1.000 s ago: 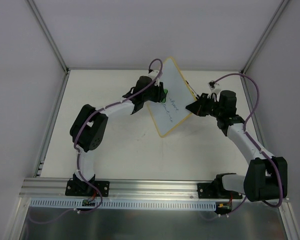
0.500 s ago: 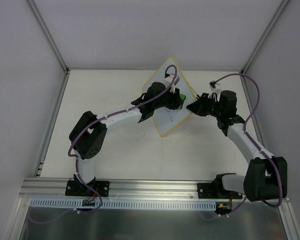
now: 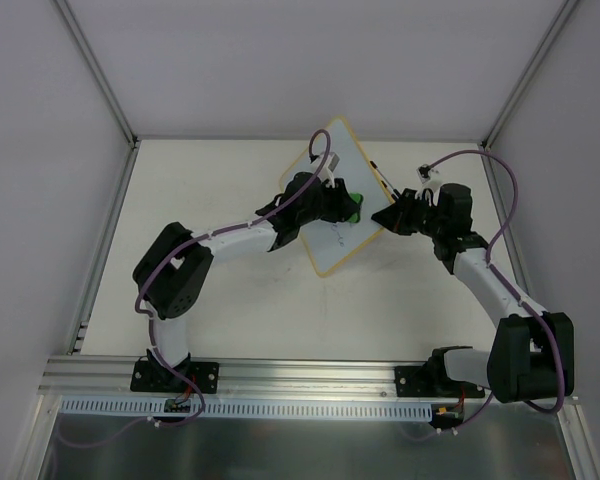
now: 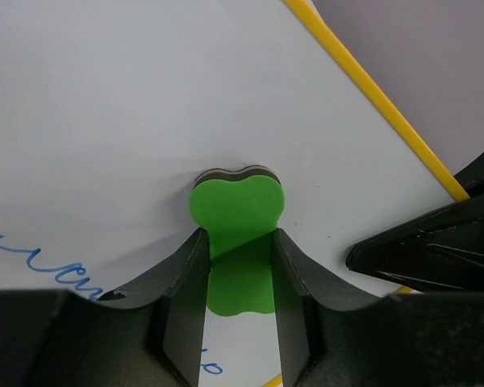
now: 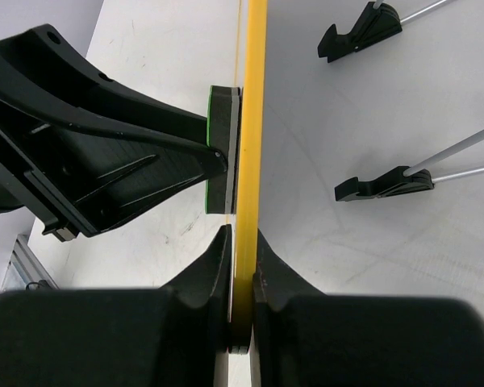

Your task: Erase the whiteboard

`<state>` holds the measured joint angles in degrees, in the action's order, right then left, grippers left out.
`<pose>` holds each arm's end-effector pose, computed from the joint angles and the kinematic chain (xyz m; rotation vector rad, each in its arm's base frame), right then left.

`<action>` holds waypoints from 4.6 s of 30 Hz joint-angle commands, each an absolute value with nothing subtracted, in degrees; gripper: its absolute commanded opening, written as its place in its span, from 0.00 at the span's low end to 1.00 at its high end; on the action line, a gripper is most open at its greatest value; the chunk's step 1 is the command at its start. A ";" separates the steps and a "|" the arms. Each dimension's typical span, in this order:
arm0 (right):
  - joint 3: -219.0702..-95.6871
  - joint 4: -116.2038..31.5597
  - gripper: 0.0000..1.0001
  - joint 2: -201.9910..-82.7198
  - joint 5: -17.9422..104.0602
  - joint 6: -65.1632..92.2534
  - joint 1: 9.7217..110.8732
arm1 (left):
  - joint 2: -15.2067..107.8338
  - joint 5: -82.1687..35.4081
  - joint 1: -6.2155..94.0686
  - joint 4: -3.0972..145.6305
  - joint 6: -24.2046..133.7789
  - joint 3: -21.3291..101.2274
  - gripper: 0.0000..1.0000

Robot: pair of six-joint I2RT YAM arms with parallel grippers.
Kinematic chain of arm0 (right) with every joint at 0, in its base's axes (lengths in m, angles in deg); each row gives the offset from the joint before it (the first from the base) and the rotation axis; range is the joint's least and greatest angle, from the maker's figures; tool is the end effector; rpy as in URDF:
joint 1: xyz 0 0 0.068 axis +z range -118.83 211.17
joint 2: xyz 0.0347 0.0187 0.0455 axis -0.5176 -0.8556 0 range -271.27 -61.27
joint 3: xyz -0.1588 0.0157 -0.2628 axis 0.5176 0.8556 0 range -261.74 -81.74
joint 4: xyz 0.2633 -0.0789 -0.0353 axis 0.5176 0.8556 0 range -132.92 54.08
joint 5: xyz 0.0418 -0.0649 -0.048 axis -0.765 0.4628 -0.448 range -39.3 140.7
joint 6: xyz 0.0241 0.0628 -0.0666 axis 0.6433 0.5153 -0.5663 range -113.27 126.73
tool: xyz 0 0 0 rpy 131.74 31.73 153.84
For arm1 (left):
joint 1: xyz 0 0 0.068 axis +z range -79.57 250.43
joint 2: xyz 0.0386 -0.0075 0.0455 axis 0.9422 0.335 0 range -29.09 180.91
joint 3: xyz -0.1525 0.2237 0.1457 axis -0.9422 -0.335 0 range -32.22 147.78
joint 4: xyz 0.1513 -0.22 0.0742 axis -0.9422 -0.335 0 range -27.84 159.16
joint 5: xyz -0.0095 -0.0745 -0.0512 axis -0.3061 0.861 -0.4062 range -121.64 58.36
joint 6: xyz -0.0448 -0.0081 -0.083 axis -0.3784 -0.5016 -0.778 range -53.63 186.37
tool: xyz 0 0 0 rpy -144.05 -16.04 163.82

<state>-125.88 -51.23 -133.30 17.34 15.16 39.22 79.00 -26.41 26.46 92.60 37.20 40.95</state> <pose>0.3141 0.0920 0.2805 -0.3918 1.8834 0.7485 0.3674 -0.3652 0.2661 0.3119 1.8569 -0.9850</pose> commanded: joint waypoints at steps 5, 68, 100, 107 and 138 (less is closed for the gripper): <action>-124.02 -52.85 0.00 -131.50 6.75 3.57 44.18 | 81.30 -33.84 27.01 82.96 33.68 33.35 0.00; -121.56 -56.45 0.00 -131.15 6.93 8.05 44.27 | 74.70 -34.64 31.49 96.32 19.96 19.62 0.00; -121.29 -56.45 0.00 -132.73 7.19 7.35 44.36 | 78.40 -31.91 40.28 92.02 19.43 24.38 0.00; -122.70 -56.45 0.00 -133.61 7.90 8.13 44.35 | 76.30 -28.13 35.82 92.01 20.75 25.52 0.00; -121.47 -56.54 0.00 -131.68 9.04 9.19 44.35 | 70.67 -38.49 18.48 95.00 11.79 8.92 0.00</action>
